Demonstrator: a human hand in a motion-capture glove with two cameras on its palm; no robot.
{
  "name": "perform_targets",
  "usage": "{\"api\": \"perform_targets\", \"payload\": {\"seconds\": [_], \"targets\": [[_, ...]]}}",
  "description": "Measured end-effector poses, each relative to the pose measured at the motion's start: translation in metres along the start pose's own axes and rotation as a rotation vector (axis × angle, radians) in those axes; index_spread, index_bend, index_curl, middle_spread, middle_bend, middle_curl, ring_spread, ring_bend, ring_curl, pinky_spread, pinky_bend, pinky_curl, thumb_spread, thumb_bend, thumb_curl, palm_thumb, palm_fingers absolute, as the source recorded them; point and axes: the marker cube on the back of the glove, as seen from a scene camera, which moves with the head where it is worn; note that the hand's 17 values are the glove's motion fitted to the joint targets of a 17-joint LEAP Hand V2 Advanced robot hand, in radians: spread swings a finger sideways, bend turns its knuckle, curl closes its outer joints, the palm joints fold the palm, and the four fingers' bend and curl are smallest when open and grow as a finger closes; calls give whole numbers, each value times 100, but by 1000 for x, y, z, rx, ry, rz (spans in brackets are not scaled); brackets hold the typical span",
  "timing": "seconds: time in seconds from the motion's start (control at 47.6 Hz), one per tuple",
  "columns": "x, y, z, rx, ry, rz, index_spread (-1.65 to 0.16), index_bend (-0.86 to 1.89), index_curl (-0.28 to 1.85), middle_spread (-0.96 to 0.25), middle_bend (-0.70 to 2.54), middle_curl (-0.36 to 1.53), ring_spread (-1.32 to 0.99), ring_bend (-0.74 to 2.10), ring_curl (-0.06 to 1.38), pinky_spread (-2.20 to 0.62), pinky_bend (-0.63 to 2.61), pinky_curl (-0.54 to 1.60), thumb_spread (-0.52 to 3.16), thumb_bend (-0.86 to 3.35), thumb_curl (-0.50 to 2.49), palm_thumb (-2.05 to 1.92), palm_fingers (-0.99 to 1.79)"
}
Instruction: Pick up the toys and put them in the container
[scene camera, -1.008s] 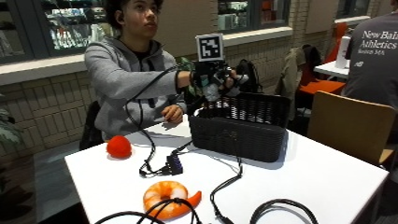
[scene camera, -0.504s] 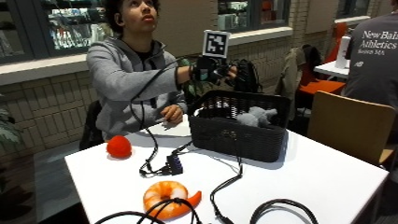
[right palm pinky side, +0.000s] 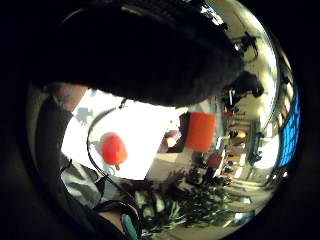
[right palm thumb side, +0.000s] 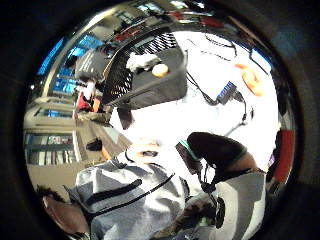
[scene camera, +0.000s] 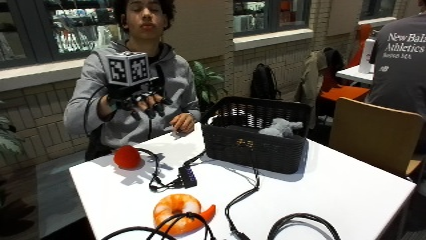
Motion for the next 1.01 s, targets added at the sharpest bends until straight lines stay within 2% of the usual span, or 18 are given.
{"api": "perform_targets", "payload": {"seconds": [0.231,0.483,0.588,0.651,0.714,0.819,1.008], "targets": [[27,68,40,-31,-47,84,-26,16,20,4,20,40,-8,53,32,2,99,35,132,-1,37,15,-1],[23,96,127,-122,-206,85,-26,16,23,3,21,41,-9,56,32,1,99,34,133,-1,36,17,2],[31,86,165,-202,-190,95,-26,18,25,4,18,41,-9,51,31,1,101,35,133,-1,35,18,-3],[35,85,173,-166,-199,107,-27,19,27,4,17,40,-8,49,31,1,103,35,133,0,34,19,-2],[38,83,174,-61,-213,130,-27,25,29,4,14,38,-9,55,31,-5,107,35,145,6,35,27,16],[41,79,173,41,-163,130,-26,36,31,-1,21,38,-16,76,33,-19,106,33,156,21,41,51,72],[40,74,148,132,-145,126,-25,50,43,-11,32,48,-26,89,43,-30,104,39,133,25,57,74,88]]}}
